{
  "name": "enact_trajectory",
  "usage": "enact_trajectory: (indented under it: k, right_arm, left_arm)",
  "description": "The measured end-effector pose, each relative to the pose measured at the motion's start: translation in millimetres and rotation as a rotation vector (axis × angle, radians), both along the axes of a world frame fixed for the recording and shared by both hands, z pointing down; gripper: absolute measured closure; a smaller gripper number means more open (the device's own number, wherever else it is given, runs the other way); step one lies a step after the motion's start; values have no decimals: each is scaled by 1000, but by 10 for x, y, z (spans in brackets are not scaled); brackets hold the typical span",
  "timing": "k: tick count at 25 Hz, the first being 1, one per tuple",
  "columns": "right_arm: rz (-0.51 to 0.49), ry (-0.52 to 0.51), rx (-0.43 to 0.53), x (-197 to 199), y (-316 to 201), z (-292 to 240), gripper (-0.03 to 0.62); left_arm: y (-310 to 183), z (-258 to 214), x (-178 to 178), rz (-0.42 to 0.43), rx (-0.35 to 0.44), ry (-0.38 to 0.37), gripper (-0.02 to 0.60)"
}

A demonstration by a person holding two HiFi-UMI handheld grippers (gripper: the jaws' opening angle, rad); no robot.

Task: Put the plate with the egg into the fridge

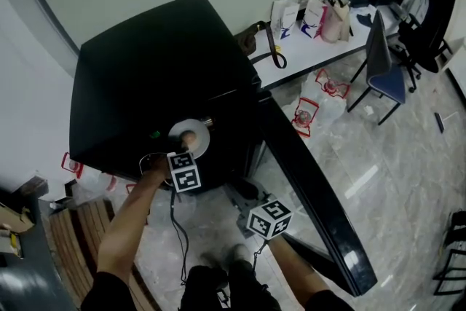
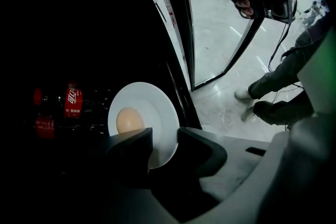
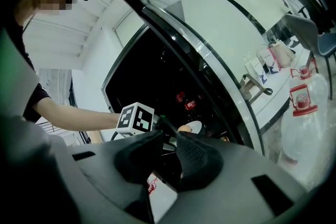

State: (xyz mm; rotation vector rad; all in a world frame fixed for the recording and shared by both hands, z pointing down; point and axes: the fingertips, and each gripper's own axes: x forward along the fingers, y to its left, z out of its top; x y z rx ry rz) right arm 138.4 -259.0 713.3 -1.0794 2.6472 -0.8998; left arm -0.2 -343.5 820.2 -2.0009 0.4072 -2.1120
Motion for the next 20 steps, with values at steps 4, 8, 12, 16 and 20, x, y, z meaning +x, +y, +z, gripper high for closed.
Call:
enact_trajectory:
  k: [4,8,12,16,20]
  right_arm:
    - [1,-2,-9,-40,2,12,514]
    - [9,6,-3,-80,14,-3,514]
    - [40,5,1,-99,21,-22,514]
    - [73,-1,11,-157,13,-47,514]
    - [95,-5,11,-224,134,-173,514]
  left_arm:
    - [-4,-11,-13,2,34,2,465]
    - [8,-182,44,-53,159,114,465]
    - [223,-440,157,-250,339,455,466]
    - [571,-698,274,-461,432,847,556]
    - [933,-1022,374,-572,433,1060,571]
